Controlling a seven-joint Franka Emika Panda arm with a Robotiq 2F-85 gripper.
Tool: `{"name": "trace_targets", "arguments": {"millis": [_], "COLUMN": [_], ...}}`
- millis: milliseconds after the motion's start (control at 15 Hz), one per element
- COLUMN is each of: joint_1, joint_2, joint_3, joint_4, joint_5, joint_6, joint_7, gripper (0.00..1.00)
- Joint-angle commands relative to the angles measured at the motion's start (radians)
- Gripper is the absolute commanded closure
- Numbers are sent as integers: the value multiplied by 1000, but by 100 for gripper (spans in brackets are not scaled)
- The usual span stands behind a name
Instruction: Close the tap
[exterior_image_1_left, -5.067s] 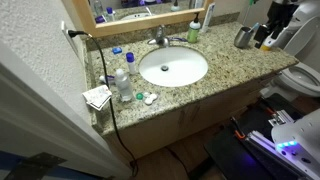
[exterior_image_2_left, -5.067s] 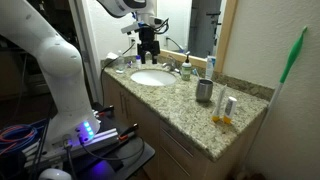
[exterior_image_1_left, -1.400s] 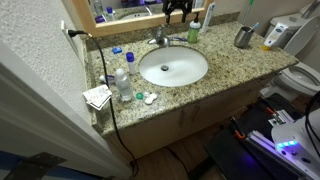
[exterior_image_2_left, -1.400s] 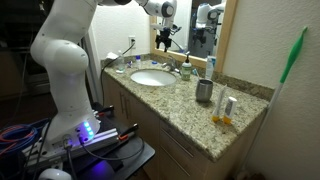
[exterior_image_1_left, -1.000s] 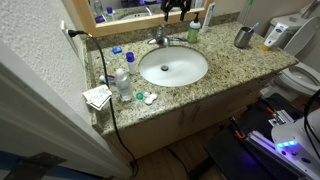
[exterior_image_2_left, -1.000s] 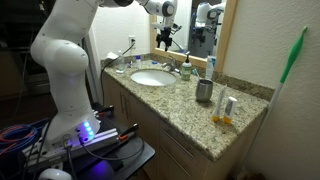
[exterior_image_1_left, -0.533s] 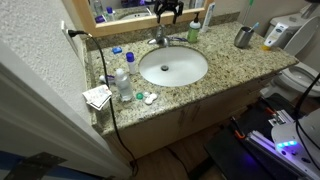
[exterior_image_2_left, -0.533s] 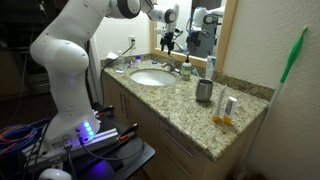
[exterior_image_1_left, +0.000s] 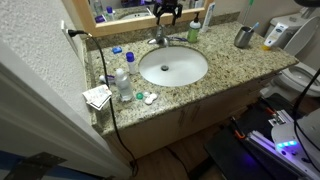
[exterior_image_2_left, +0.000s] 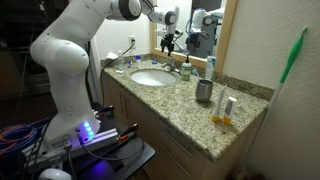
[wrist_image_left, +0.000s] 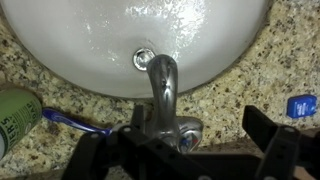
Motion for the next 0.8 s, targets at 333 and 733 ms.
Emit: {"name": "trace_targets", "arguments": {"millis": [333,733], "joint_1": [31,41], "joint_2": [54,49], "joint_3": [-40,-39], "joint_4": [-2,-22], "joint_5": [-51,-64], "joint_6": [148,191], "joint_7": [81,91], "gripper": [0,41]}}
